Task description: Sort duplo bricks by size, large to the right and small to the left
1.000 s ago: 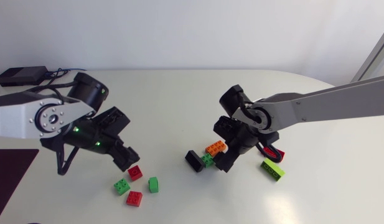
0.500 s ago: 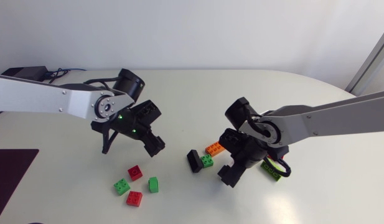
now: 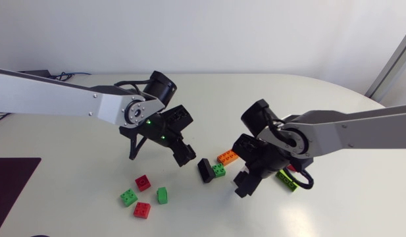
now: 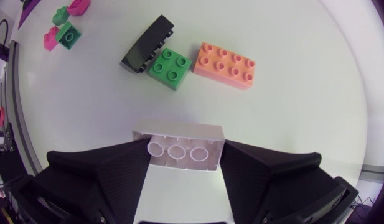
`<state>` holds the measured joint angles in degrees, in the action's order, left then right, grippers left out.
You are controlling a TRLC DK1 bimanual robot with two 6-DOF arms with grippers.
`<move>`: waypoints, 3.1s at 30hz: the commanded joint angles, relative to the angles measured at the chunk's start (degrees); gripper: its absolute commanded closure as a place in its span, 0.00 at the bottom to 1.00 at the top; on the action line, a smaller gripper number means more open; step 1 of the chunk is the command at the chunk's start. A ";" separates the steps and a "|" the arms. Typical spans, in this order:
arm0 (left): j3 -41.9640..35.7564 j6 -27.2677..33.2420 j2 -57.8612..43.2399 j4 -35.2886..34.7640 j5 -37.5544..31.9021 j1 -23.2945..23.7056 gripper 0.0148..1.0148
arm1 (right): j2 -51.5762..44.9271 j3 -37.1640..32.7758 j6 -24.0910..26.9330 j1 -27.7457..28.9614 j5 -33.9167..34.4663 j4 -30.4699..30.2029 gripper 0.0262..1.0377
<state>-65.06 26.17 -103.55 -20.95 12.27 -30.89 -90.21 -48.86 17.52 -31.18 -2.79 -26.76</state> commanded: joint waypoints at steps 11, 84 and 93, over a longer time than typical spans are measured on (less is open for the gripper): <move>-3.41 1.16 -5.00 -0.14 3.28 -5.49 0.05 | 17.44 6.32 9.11 24.15 0.85 -6.99 0.69; -81.90 -7.63 -50.00 -45.06 22.80 -23.69 0.06 | 27.02 19.15 16.32 35.57 -13.30 -1.27 0.04; -84.36 -7.54 -51.40 -47.60 23.15 -21.75 0.06 | 29.13 19.33 16.93 36.63 -13.91 -2.59 0.04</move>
<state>-148.31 17.10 -152.70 -66.67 35.20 -53.08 -62.26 -29.87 33.76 4.69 -16.36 -28.84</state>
